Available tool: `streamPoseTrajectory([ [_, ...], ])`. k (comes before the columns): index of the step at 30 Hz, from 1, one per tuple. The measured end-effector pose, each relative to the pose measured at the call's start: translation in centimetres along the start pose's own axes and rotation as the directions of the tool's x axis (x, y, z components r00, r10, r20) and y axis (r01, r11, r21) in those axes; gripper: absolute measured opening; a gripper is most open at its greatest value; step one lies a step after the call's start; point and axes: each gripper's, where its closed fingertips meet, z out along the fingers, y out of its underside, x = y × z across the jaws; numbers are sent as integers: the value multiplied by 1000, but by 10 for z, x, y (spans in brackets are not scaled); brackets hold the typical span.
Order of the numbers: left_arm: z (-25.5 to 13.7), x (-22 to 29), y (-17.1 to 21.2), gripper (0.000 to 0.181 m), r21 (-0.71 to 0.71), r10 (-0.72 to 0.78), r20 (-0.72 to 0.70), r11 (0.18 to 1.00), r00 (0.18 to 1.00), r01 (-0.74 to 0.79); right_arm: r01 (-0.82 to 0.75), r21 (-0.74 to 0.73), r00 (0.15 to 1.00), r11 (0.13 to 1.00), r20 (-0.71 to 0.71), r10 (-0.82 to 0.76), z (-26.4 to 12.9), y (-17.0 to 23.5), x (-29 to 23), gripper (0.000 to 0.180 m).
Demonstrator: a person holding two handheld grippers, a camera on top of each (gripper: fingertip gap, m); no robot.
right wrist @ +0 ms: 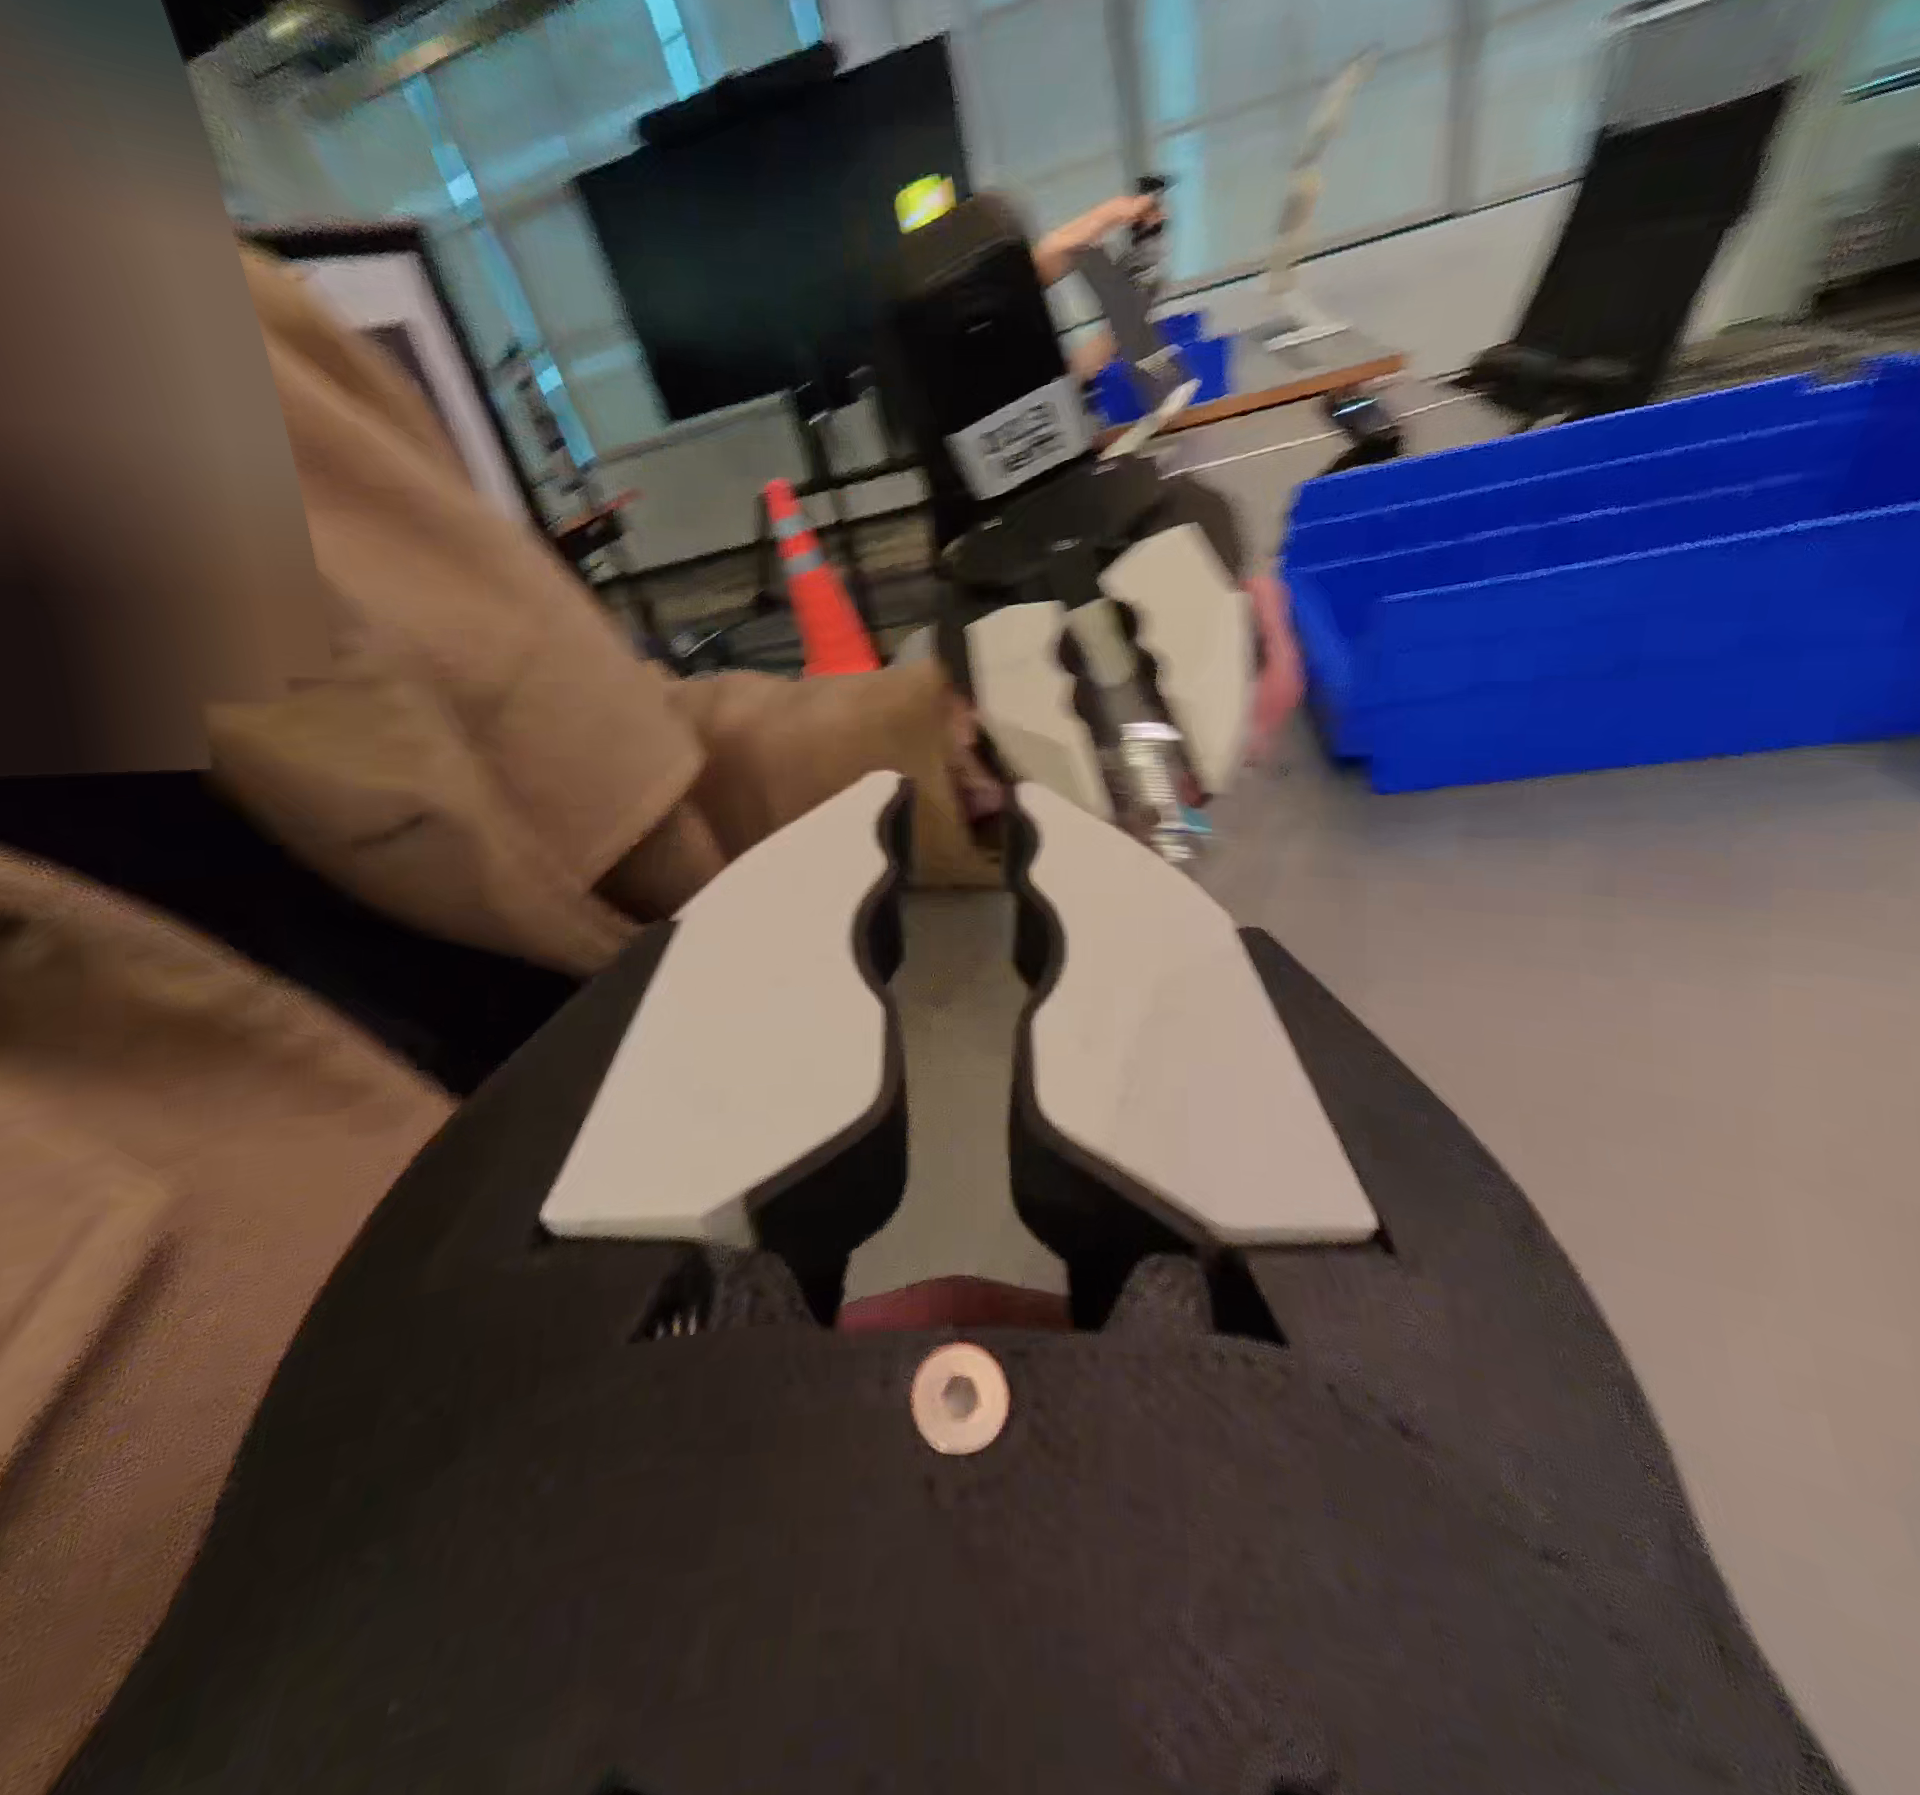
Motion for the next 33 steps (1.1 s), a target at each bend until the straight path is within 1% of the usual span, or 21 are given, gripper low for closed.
streamPoseTrajectory([
  [1,-1,0,-1,17,5,-1,1,1000,1000,1,-12,34,998,999,-63,14,-4,-3,12,29],
  [2,0,0,-2,17,8,-2,-2,1000,1000,2,-36,58,994,998,-100,41,-7,-4,21,38],
  [4,1,2,-5,17,35,-13,-15,999,1000,14,-74,43,989,996,-121,79,-5,3,29,51],
  [5,2,3,-7,17,48,-23,-27,999,999,25,-86,37,988,996,-128,90,-2,7,32,52],
  [10,5,7,-7,17,58,-30,-42,998,999,33,-111,30,991,993,-76,113,8,13,26,43],
  [12,6,5,-6,17,52,-36,-33,998,999,38,-98,37,992,994,-75,101,8,10,24,51],
  [14,5,10,-9,17,75,-47,-70,996,996,52,-63,52,997,997,-39,65,6,4,14,47],
  [16,8,13,-14,17,84,-37,-72,996,997,43,-21,62,1000,998,-19,22,3,0,8,49],
  [18,11,9,-8,17,35,-29,-42,999,999,30,0,146,1000,989,-22,3,-3,-13,7,33],
  [19,11,8,-3,17,16,-25,-34,1000,999,25,8,165,1000,986,-30,-3,-5,-18,6,30],
  [21,8,8,-7,17,67,-67,-53,995,996,71,50,86,995,995,-95,-42,-4,-11,13,37],
  [24,7,5,-6,17,45,-46,-27,998,999,48,36,8,986,999,-162,-34,-3,3,26,42],
  [26,8,6,-6,17,45,-50,-31,998,998,52,23,-6,987,1000,-160,-23,0,7,26,43],
  [29,10,5,0,17,4,-39,-19,999,999,39,33,-18,987,999,-154,-36,3,8,23,48],
  [30,10,5,0,17,3,-43,-21,999,999,43,54,9,993,999,-104,-53,3,2,12,28],
  [31,10,3,2,17,-1,-45,-6,999,999,45,72,37,996,997,-50,-70,3,-4,1,26],
  [32,10,2,3,17,-8,-48,-4,999,999,48,90,33,996,995,-29,-89,3,-5,-5,27],
  [33,9,2,3,17,-6,-50,-6,999,999,50,110,5,992,994,-60,-110,2,-3,-1,32],
])
